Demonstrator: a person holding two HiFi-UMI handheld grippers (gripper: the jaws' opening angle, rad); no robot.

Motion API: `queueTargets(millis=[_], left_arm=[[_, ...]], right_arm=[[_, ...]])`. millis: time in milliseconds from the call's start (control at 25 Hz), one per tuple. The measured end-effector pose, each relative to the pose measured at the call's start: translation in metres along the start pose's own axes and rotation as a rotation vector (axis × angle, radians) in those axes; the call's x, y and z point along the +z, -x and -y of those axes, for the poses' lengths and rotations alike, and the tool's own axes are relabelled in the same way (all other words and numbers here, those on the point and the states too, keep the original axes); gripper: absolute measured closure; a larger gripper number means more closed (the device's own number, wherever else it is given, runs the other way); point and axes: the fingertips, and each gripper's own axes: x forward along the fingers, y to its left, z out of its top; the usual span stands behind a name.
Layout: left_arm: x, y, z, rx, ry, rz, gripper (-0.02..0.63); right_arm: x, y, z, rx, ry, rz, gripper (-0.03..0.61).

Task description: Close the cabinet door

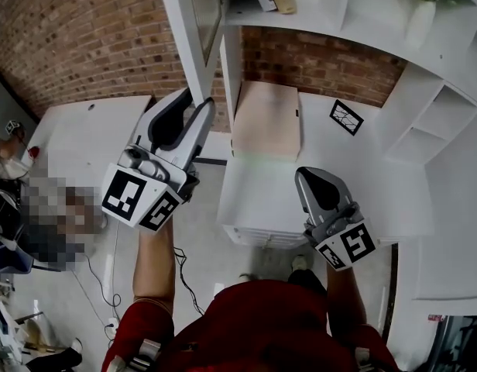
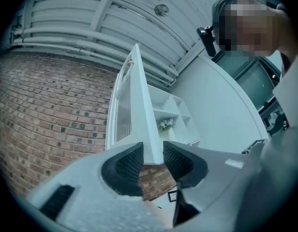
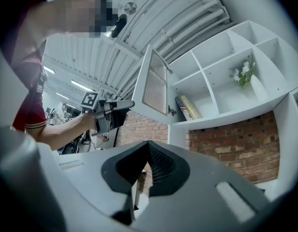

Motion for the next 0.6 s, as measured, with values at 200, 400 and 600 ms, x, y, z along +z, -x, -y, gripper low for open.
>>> queueTargets(millis=[200, 400, 600], left_arm=[[-0.005, -0.03, 0.03, 0.041, -0.006, 0.017, 0.471], [-0.012, -0.066, 0.054, 0.108, -0.007, 0.037, 0.466], [-0.018, -0.098, 0.068, 0.132, 0.007, 0.04, 0.466]], right_arm=[[0.003, 0.022, 0.04, 0.009, -0.008, 0.013, 0.565], [0.001, 0.045, 0.091, -0.002, -0.02, 0.023, 0.565], [-0.003, 0.058, 0.123, 0.003, -0.036, 0.035, 0.565]])
